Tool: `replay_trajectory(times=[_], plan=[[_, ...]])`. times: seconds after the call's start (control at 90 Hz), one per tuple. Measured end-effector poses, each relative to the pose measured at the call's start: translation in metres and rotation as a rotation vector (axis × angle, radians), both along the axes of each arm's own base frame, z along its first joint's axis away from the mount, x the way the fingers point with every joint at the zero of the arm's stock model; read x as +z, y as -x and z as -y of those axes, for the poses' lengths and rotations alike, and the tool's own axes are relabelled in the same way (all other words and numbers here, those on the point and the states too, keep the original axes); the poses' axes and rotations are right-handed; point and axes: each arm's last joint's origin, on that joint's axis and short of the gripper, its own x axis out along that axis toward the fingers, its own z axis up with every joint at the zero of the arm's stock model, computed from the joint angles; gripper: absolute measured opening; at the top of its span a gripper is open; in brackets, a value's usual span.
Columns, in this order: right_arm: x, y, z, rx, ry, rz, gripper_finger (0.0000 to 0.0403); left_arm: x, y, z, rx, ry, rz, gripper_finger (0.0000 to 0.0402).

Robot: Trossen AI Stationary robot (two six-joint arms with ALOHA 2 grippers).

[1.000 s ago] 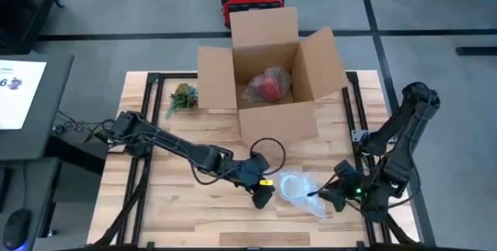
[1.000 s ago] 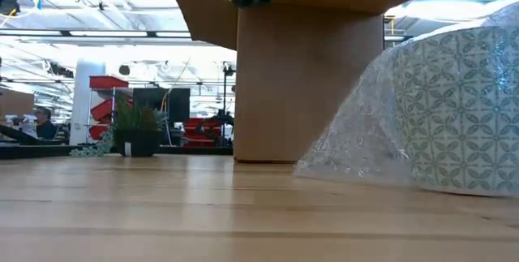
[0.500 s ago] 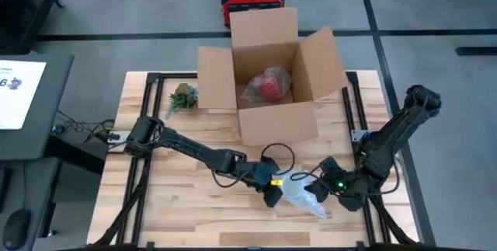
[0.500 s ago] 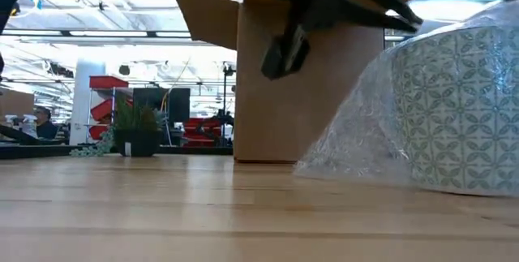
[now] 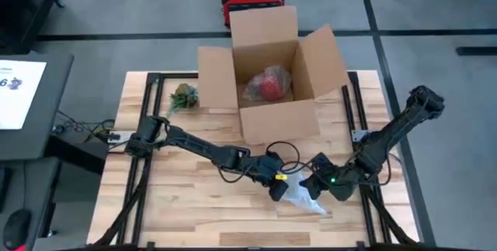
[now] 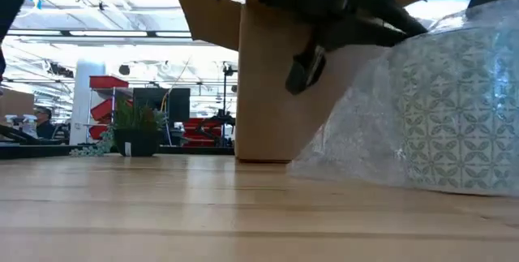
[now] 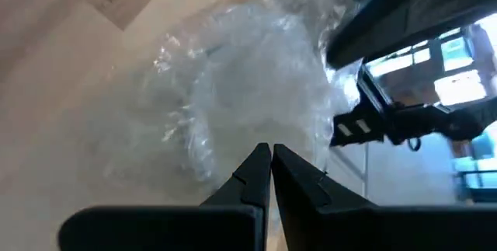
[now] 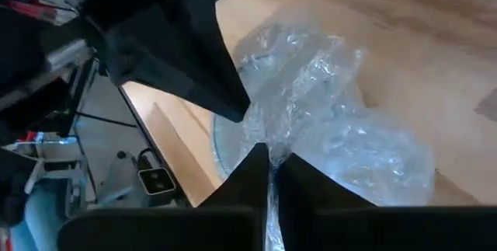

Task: Wrap mug
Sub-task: Wrap the white mug with bubble wrap

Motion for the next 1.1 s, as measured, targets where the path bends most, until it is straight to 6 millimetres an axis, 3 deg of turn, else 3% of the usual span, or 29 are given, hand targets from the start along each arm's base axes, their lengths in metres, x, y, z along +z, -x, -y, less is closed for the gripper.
replay_trajectory(times=[0.2, 0.322, 0.444, 0.678, 1.0, 1.1], plan=[[-0.024, -0.018, -0.003, 0.052, -0.024, -0.129, 0.0001, 0.022, -0.01, -0.013, 0.034, 0.001, 0.134, 0.0], [-0.03, -0.029, -0.005, 0.05, -0.042, -0.158, 0.0, 0.011, -0.012, -0.012, 0.026, 0.013, 0.086, 0.0], [-0.024, -0.035, -0.003, 0.048, -0.017, -0.214, 0.0, -0.008, -0.013, -0.009, 0.018, 0.018, 0.026, 0.0], [-0.003, -0.026, -0.003, 0.062, 0.089, -0.404, 0.0007, -0.01, -0.016, -0.01, 0.012, 0.036, 0.044, 0.0], [0.026, -0.027, -0.006, 0.145, 0.149, -0.411, 0.0079, -0.014, -0.015, -0.01, 0.001, -0.006, 0.019, 0.0], [0.035, -0.026, -0.008, 0.156, 0.151, -0.407, 0.0085, -0.014, -0.015, -0.011, 0.0, -0.01, 0.019, 0.0]])
